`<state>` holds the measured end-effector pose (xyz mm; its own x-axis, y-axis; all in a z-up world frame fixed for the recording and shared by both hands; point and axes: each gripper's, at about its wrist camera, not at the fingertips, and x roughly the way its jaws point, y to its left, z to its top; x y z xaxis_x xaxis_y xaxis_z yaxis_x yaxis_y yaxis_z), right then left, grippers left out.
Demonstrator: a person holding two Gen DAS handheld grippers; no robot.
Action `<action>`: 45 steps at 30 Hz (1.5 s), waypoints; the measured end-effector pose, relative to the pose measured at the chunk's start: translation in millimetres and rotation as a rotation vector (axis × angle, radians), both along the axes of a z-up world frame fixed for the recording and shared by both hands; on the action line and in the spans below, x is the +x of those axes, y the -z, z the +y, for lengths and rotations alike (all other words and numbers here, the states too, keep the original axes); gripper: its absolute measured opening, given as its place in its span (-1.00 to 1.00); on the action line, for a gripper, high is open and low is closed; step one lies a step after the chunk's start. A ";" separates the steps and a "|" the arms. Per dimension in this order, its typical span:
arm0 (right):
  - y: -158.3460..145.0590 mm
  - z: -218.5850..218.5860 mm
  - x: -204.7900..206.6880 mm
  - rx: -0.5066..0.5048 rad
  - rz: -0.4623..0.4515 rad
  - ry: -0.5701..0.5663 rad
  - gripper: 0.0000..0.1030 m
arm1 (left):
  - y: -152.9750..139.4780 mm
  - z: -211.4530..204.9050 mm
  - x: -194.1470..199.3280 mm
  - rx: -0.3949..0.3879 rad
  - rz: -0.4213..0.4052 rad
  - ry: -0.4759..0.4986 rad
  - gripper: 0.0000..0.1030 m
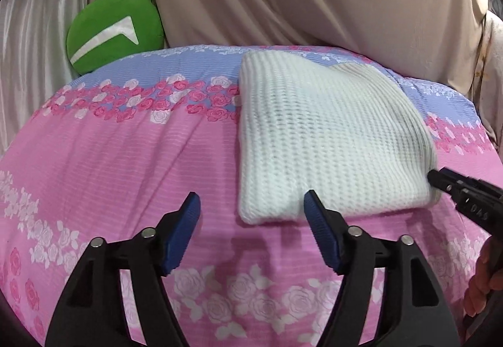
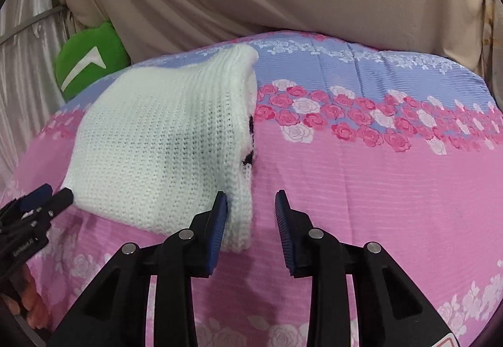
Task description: Fold small clothes
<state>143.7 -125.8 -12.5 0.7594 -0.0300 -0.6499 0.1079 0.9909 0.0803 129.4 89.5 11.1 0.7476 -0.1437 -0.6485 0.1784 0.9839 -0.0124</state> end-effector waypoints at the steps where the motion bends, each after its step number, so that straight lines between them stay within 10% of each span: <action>1: -2.1 3.1 -6.4 -0.010 -0.013 0.012 -0.27 | 0.2 -2.9 -4.4 0.012 -0.015 -0.006 0.46; 16: 14.6 33.7 -65.9 -0.173 -0.071 0.107 0.65 | 14.3 -46.3 -40.3 0.054 -0.016 -0.095 0.83; 45: 20.9 40.5 -59.4 -0.177 -0.018 0.113 0.67 | 23.9 -50.8 -35.1 0.123 0.017 -0.138 0.70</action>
